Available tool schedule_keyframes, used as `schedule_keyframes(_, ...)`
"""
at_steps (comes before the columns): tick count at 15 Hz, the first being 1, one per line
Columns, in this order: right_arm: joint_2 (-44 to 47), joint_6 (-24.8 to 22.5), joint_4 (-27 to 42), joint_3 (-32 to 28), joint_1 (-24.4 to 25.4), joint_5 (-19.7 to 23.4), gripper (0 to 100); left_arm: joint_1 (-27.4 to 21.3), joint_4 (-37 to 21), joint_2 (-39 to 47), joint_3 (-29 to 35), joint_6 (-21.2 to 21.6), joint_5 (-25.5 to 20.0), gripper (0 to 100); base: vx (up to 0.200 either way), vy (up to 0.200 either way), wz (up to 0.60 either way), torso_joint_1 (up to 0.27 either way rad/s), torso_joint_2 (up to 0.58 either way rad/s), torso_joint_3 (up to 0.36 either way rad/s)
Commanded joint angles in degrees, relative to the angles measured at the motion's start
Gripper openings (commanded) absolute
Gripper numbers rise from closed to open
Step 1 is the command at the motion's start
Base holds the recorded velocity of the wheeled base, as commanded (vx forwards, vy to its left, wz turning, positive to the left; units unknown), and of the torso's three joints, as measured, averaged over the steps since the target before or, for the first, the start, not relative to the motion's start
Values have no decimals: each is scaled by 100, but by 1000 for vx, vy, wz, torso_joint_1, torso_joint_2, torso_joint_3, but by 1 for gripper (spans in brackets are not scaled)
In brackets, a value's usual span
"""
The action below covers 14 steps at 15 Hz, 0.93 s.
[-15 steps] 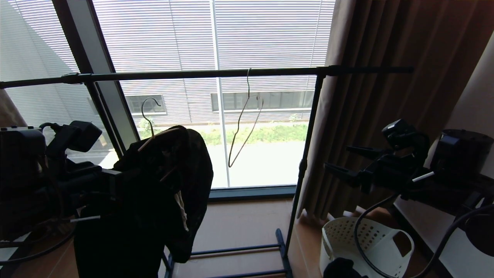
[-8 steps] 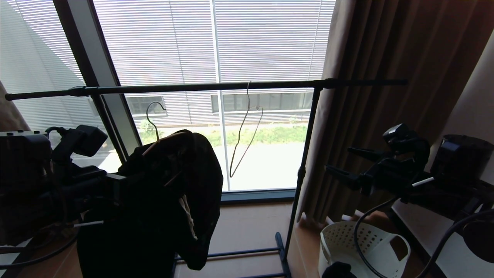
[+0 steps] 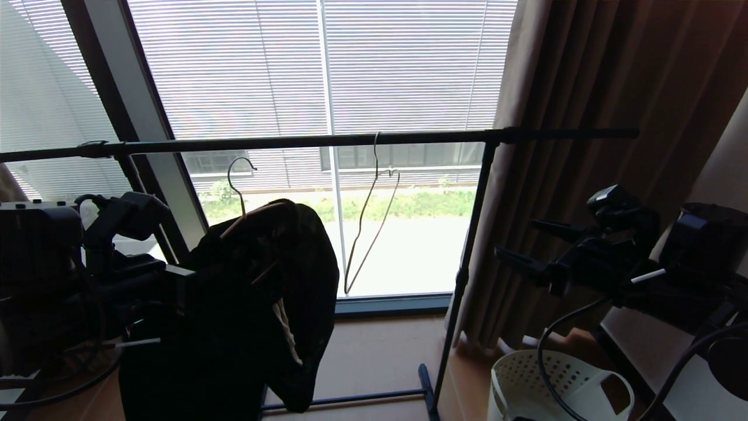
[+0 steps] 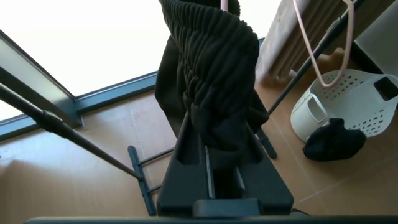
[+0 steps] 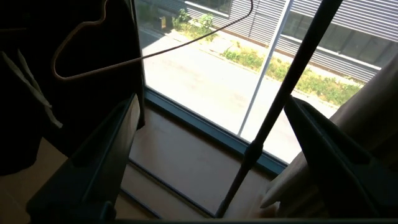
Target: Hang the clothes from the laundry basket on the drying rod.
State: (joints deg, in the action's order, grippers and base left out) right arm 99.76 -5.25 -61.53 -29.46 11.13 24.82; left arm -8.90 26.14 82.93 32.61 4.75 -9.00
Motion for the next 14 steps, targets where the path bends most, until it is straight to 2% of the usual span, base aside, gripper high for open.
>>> schedule_keyframes(1,-18,-2,9,11,3,5,100,-15,5,-14,-9,-45,-6,0,200,0,0,2,-2,-2)
schedule_keyframes(4,-18,-2,0,37,3,5,100,-94,85,-58,-9,-1,-41,0,0,0,0,0,0,0)
schedule_keyframes(7,-26,-2,0,37,3,5,100,-516,208,4,35,-1,-50,0,0,0,0,0,0,0)
schedule_keyframes(8,-18,-2,0,55,12,5,100,-718,366,179,149,-10,-50,0,0,0,0,0,0,0)
schedule_keyframes(10,-18,-2,0,55,12,5,100,-824,533,443,457,-27,-41,0,0,0,0,0,0,0)
schedule_keyframes(14,-18,-81,0,55,21,5,100,-754,542,1173,1230,-18,-32,0,0,0,0,0,0,0)
